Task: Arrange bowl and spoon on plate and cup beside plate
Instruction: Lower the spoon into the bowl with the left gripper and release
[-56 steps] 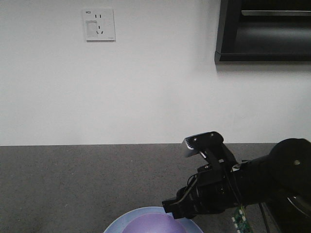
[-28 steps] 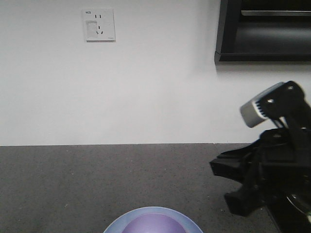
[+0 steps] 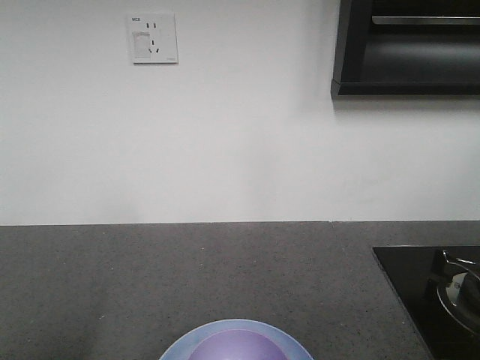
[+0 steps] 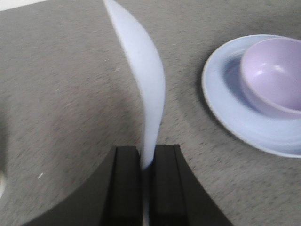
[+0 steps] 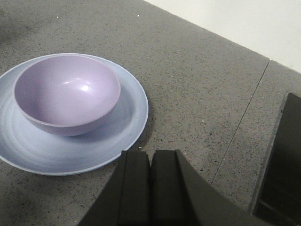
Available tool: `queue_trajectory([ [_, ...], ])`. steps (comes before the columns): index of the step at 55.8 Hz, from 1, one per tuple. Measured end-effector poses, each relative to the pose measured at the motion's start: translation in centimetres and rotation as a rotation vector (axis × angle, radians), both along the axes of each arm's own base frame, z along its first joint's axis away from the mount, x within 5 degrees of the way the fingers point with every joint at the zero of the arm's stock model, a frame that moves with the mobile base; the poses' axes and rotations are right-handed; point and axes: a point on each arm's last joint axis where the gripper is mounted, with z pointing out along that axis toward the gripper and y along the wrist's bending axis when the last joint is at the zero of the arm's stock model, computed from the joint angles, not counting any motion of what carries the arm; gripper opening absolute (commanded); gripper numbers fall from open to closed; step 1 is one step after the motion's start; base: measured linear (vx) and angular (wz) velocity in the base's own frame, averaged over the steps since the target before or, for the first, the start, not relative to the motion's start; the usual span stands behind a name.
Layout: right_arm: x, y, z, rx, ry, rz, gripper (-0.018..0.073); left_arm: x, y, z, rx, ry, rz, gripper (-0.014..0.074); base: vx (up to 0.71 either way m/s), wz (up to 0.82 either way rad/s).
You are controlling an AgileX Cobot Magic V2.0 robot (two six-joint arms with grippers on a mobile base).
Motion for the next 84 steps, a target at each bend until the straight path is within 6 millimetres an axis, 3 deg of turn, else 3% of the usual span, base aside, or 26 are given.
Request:
queue_trajectory([
  [9, -0.4, -0.2, -0.1, 0.006, -0.041, -0.008, -0.0009, 5.2, -2.8, 0.4, -0.078, 0.146, -0.184, 0.0002, 0.00, 0.00],
  [19, -0.3, -0.3, 0.2, 0.019, -0.071, -0.014, -0.0009, 10.3, -7.8, -2.1, -0.120, 0.343, -0.348, 0.0002, 0.00, 0.00],
  [32, -0.3, -0.3, 0.4, 0.026, -0.089, -0.017, -0.0009, 12.6, -14.7, -4.9, -0.110, 0.503, -0.478, 0.0003, 0.00, 0.00],
  [40, -0.3, -0.3, 0.4, 0.025, -0.091, -0.017, -0.0009, 12.7, -17.3, -6.2, -0.097, 0.554, -0.524, 0.0004, 0.00, 0.00],
  [52, -0.2, -0.3, 0.4, 0.026, -0.093, -0.018, -0.0009, 13.1, -18.2, -7.5, -0.097, 0.607, -0.498, 0.0069, 0.00, 0.00],
  [74, -0.2, -0.3, 0.4, 0.026, -0.094, -0.018, -0.0009, 13.3, -18.3, -7.6, -0.103, 0.600, -0.480, 0.0447, 0.00, 0.00],
  [84, -0.2, -0.3, 0.4, 0.025, -0.095, -0.017, -0.0009, 13.6, -18.3, -7.6, -0.111, 0.574, -0.468, 0.0518, 0.00, 0.00],
])
